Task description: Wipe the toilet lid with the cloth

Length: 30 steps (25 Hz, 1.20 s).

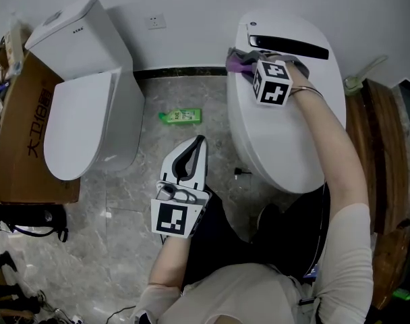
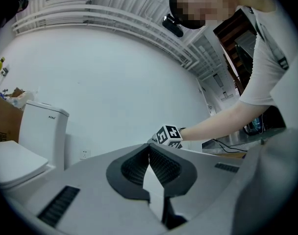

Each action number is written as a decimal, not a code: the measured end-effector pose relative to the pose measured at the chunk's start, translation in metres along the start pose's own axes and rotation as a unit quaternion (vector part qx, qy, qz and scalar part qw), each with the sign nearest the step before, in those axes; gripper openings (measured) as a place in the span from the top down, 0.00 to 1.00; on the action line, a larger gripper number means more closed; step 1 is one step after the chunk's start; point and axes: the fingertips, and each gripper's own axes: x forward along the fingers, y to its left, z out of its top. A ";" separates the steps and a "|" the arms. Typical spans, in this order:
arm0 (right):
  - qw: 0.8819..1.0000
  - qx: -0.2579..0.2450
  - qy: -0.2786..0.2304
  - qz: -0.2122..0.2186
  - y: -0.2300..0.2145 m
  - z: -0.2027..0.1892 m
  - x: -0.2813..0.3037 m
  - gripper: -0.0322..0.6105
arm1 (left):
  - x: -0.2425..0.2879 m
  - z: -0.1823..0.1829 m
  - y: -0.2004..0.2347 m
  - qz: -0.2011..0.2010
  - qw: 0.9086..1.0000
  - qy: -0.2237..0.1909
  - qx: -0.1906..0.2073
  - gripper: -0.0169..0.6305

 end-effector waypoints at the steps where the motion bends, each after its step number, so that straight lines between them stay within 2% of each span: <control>1: 1.000 0.000 -0.002 0.003 0.006 0.003 -0.003 0.83 | 0.000 0.001 0.001 0.000 1.000 -0.001 0.000 0.95; 15: 0.998 -0.012 -0.015 0.052 0.094 0.030 -0.046 0.82 | 0.007 0.016 0.007 0.002 1.000 -0.018 0.005 0.95; 24: 0.997 -0.019 -0.010 0.077 0.133 0.043 -0.064 0.82 | 0.008 0.020 0.004 -0.002 1.000 -0.020 0.007 0.95; 30: 0.997 -0.025 0.005 0.071 0.139 0.044 -0.066 0.82 | 0.007 0.020 0.003 -0.002 1.000 -0.021 0.008 0.95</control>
